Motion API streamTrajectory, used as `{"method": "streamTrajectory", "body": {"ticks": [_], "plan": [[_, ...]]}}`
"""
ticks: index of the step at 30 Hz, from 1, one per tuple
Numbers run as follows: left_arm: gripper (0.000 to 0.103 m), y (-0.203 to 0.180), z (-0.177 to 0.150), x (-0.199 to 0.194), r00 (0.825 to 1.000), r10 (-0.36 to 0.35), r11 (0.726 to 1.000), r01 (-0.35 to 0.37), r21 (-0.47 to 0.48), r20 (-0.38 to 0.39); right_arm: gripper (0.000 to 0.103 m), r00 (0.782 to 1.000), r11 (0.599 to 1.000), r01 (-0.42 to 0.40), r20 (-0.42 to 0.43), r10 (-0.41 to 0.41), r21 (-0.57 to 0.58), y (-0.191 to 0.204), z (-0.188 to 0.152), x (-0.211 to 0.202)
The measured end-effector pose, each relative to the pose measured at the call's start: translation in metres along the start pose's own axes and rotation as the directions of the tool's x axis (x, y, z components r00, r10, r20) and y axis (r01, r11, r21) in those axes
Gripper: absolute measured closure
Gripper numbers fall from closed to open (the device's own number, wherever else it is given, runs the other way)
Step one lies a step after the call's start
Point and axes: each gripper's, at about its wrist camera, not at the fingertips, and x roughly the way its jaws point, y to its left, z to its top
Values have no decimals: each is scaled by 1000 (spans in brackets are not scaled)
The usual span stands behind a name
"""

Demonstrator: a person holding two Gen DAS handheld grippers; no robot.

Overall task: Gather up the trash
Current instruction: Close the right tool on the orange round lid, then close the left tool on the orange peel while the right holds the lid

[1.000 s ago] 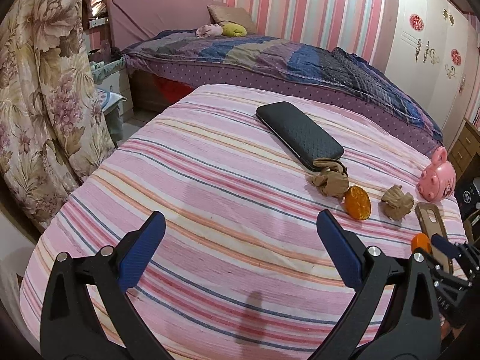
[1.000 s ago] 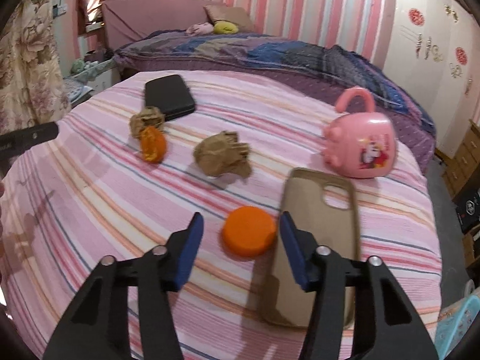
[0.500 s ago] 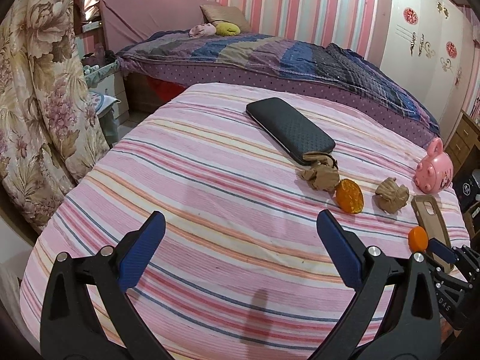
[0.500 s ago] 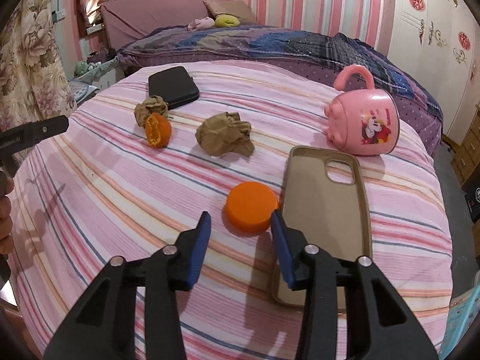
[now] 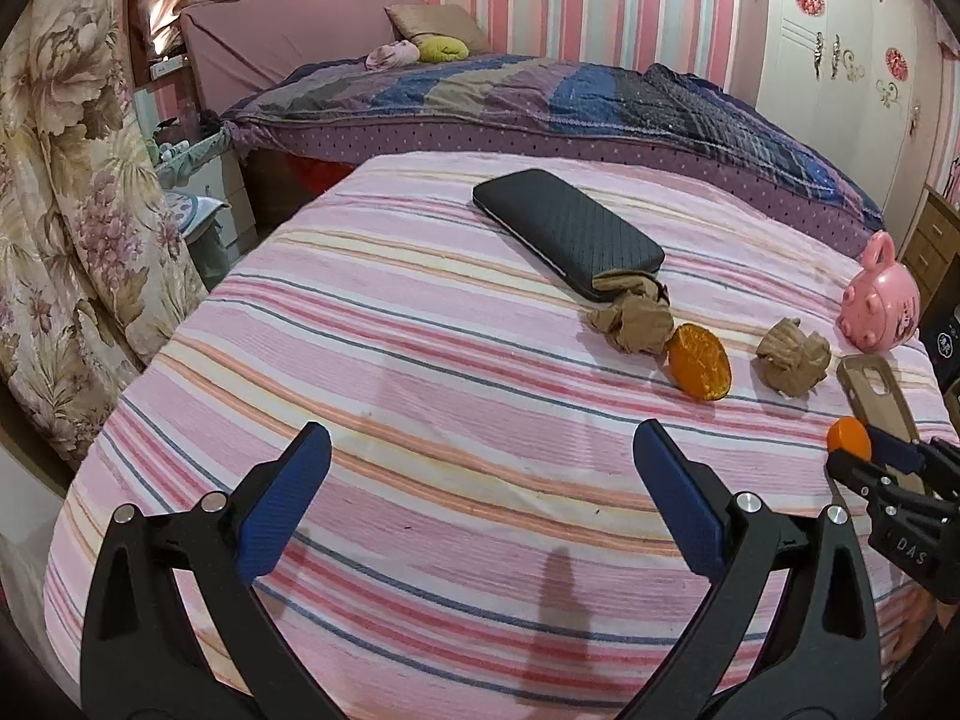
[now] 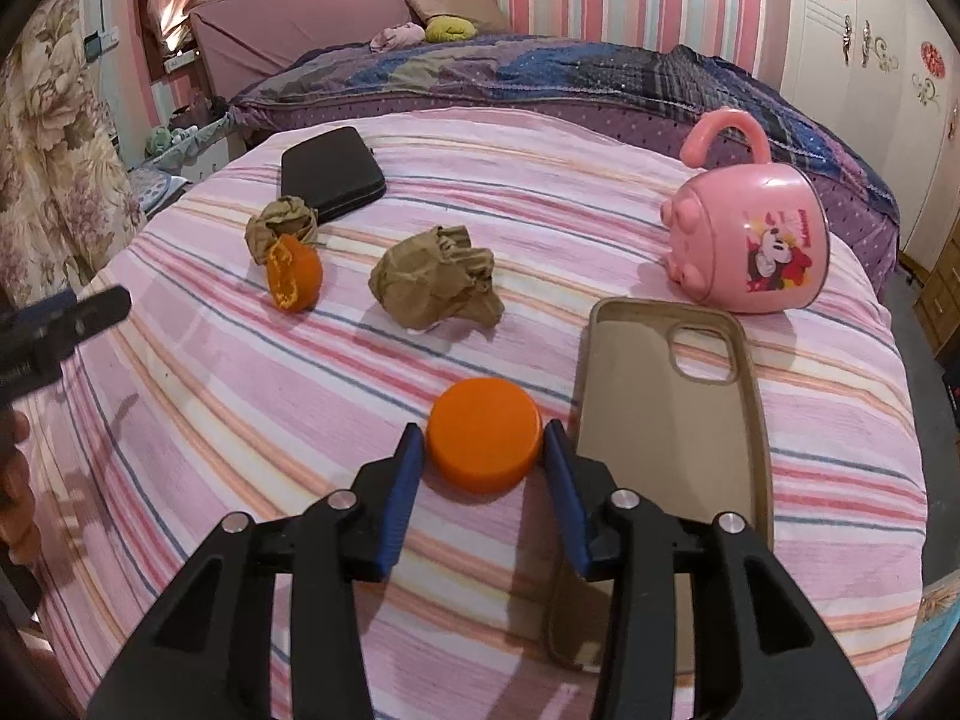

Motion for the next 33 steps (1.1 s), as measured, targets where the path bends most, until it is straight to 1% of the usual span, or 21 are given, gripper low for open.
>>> {"method": "streamTrajectory", "body": {"ticks": [2,6,9,11,13,15,19,22,25,26,29,31,32,33], "plan": [[6,-4,0,6,1000,-10,1000,10,-3,-16,55,1000,1000,-2,-2,2,-1,1,2,3],[6,-15,1,15,1000,-12,1000,12,10,-28,56,1000,1000,-1,1,1,-6,2,4,5],[6,-25,3,21,999,-26,1000,27,16,-38,63,1000,1000,-10,14,10,-8,1,5,2],[6,-33,4,24,998,-45,999,46,20,-43,63,999,1000,-7,45,7,-7,-3,4,-5],[6,-41,5,26,997,-57,998,59,26,-47,63,998,1000,-3,59,3,-6,-4,3,-8],[6,-50,5,28,996,-75,997,76,30,-56,63,996,1000,16,90,-16,5,-13,3,-17],[6,-66,8,31,993,-100,994,103,35,-67,63,992,999,47,113,-49,22,-26,2,-28],[6,-78,14,33,991,-122,991,125,46,-60,63,988,996,75,129,-81,49,-44,2,-36],[6,-89,17,36,992,-114,992,116,48,-48,63,986,992,80,135,-93,94,-63,4,-38],[7,-91,17,38,992,-115,992,118,47,-50,63,986,992,80,135,-93,96,-65,3,-38],[19,-95,19,46,987,-146,988,149,30,-72,63,987,991,82,128,-95,106,-75,5,-34],[21,-97,20,51,984,-156,987,159,21,-82,63,987,991,84,126,-97,106,-82,5,-37],[23,-97,20,53,985,-151,988,153,20,-83,63,988,991,83,125,-96,101,-82,6,-35],[29,-98,21,55,985,-150,988,152,17,-87,63,987,991,84,126,-97,101,-84,6,-36]]}}
